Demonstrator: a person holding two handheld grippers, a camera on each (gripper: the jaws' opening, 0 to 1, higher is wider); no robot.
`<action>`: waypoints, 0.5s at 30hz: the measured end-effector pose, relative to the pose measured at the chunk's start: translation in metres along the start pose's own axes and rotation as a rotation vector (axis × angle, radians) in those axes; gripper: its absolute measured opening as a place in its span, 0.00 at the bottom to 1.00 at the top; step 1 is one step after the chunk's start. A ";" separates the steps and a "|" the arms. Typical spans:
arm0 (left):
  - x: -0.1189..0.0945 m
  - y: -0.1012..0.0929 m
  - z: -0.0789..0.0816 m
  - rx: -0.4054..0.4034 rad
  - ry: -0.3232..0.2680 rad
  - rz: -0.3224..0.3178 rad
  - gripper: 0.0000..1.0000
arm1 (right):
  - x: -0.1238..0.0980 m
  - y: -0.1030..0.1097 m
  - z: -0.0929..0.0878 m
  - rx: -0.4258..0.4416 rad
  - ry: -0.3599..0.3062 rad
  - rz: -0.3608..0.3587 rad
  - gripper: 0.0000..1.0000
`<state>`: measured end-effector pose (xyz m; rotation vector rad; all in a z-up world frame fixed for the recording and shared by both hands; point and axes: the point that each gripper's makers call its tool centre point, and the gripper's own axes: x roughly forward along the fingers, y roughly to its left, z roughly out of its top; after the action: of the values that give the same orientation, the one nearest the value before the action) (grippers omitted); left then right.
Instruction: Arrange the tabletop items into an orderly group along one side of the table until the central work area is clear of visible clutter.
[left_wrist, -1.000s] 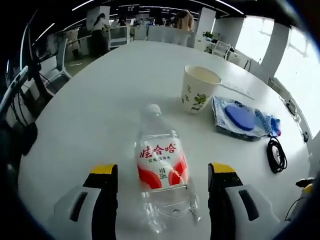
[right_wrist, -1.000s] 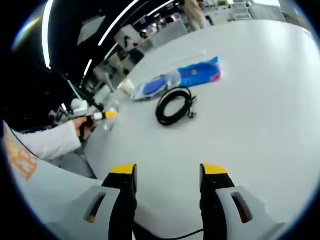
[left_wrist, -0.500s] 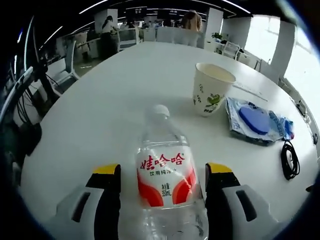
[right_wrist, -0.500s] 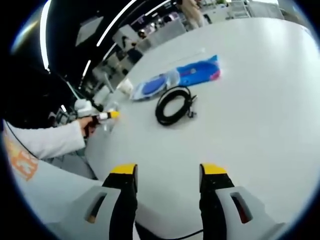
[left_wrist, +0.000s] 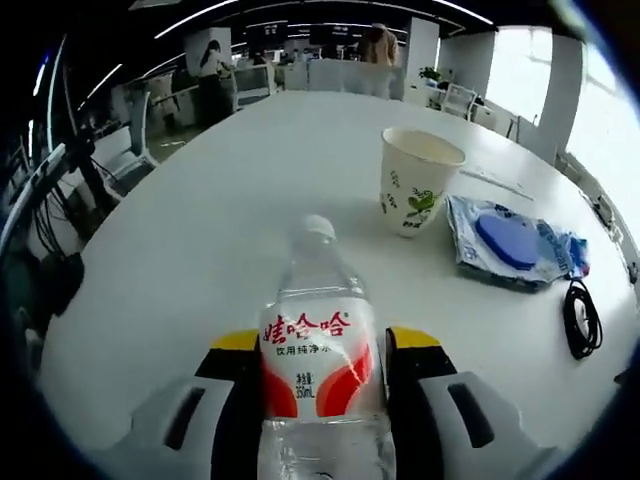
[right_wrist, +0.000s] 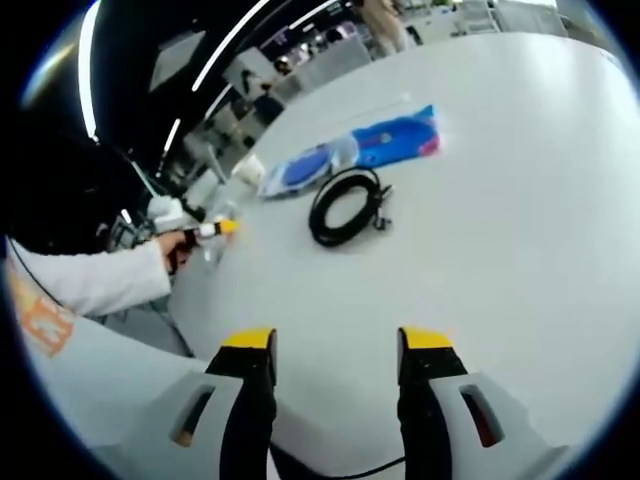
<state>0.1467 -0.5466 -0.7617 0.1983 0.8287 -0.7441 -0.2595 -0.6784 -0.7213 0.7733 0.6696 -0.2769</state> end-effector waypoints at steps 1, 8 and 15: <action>-0.001 -0.003 0.001 -0.011 0.002 -0.023 0.43 | 0.000 0.000 0.000 0.001 -0.001 0.000 0.46; -0.011 -0.016 0.010 0.011 -0.018 -0.086 0.38 | 0.003 0.004 -0.001 -0.008 0.006 0.012 0.46; -0.029 -0.041 0.024 0.047 -0.085 -0.156 0.36 | 0.001 0.002 0.001 -0.005 -0.006 0.010 0.46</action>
<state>0.1208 -0.5718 -0.7191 0.1439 0.7522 -0.9135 -0.2579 -0.6778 -0.7205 0.7708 0.6599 -0.2681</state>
